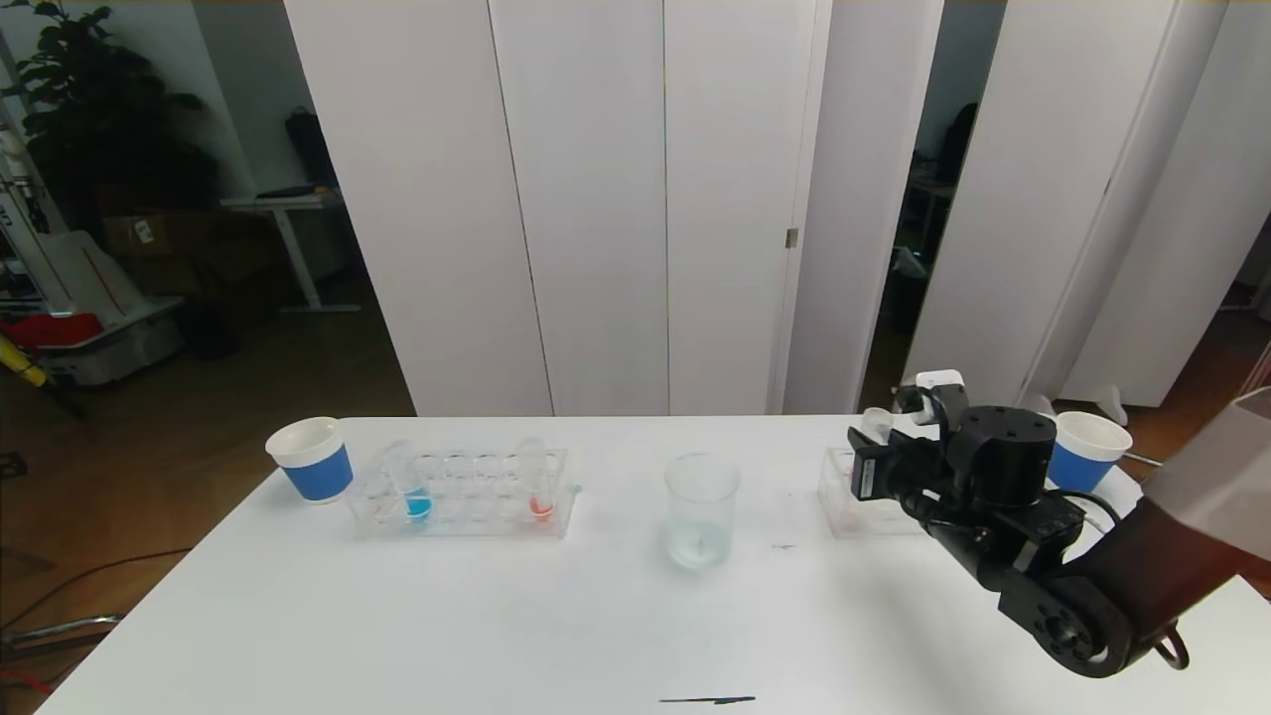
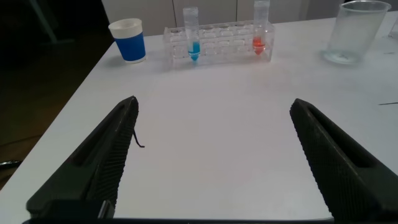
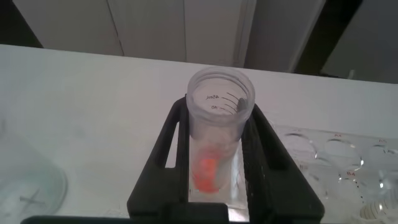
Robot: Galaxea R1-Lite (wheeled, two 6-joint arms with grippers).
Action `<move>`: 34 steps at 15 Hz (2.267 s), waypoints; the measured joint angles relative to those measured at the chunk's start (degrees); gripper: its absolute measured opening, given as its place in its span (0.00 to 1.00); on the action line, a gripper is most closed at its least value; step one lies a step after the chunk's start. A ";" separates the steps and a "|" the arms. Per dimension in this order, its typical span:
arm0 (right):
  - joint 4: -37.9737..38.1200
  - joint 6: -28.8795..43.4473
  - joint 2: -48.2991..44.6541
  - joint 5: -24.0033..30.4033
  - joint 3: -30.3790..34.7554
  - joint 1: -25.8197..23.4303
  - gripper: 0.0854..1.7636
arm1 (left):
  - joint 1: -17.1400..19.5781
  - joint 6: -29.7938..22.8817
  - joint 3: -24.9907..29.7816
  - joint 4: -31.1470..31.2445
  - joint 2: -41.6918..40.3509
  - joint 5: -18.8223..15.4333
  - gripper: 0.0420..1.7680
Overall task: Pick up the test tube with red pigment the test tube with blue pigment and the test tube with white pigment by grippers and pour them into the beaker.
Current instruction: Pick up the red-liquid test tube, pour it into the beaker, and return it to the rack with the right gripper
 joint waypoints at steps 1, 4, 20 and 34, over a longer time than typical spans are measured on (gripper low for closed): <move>0.13 -0.20 -1.16 0.34 -0.96 -0.06 0.29 | 0.00 -0.02 0.00 -0.02 0.00 0.00 0.99; 4.88 -1.11 -4.36 0.61 -5.85 -0.61 0.29 | -0.02 0.00 0.00 0.00 0.00 0.00 0.99; 27.73 -33.93 -1.93 39.46 -34.38 -5.02 0.29 | 0.00 0.00 0.00 -0.02 0.00 0.00 0.99; 8.91 -53.47 -0.96 51.37 -22.77 -0.41 0.29 | 0.00 0.00 0.00 0.00 0.02 0.00 0.99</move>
